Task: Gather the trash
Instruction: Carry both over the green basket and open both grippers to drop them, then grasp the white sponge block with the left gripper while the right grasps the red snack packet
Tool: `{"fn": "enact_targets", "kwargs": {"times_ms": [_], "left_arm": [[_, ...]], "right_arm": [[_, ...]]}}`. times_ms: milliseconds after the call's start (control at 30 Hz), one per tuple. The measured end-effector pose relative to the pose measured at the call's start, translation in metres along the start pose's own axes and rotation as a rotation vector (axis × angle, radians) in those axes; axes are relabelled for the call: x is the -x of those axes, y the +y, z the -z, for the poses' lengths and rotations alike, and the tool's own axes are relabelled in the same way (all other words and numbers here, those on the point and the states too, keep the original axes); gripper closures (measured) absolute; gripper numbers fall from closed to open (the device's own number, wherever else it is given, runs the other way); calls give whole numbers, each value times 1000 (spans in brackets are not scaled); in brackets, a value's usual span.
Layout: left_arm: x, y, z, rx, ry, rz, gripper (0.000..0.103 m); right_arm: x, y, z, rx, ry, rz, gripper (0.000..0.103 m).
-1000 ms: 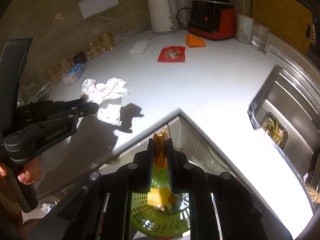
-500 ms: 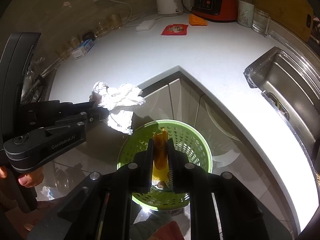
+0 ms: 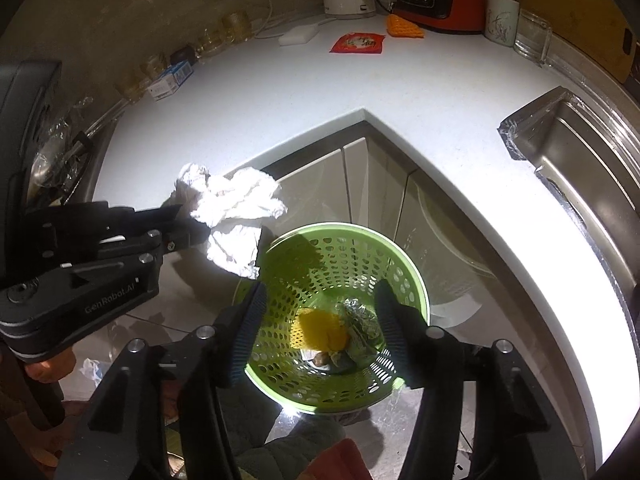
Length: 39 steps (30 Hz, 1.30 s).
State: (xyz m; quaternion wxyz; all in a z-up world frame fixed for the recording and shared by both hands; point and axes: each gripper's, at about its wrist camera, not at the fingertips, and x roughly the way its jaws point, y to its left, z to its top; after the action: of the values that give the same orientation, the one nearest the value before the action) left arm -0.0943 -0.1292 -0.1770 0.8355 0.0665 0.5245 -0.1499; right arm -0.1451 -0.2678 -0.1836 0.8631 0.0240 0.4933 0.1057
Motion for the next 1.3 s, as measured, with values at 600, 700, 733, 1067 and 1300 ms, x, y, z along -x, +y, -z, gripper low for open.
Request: {"fn": "enact_targets", "kwargs": {"times_ms": [600, 700, 733, 1067, 1300], "left_arm": [[-7, -23, 4, -38, 36, 42, 27], [-3, -26, 3, -41, 27, 50, 21], [-3, -27, 3, -41, 26, 51, 20], [6, -21, -6, -12, 2, 37, 13], [22, -6, -24, 31, -57, -12, 12]], "right_arm": [[33, -56, -2, -147, -82, 92, 23], [34, -60, 0, -160, -83, 97, 23], [34, -61, 0, -162, -83, 97, 23], [39, -60, -6, -147, -98, 81, 16], [53, -53, -27, -97, -147, 67, 13]]}}
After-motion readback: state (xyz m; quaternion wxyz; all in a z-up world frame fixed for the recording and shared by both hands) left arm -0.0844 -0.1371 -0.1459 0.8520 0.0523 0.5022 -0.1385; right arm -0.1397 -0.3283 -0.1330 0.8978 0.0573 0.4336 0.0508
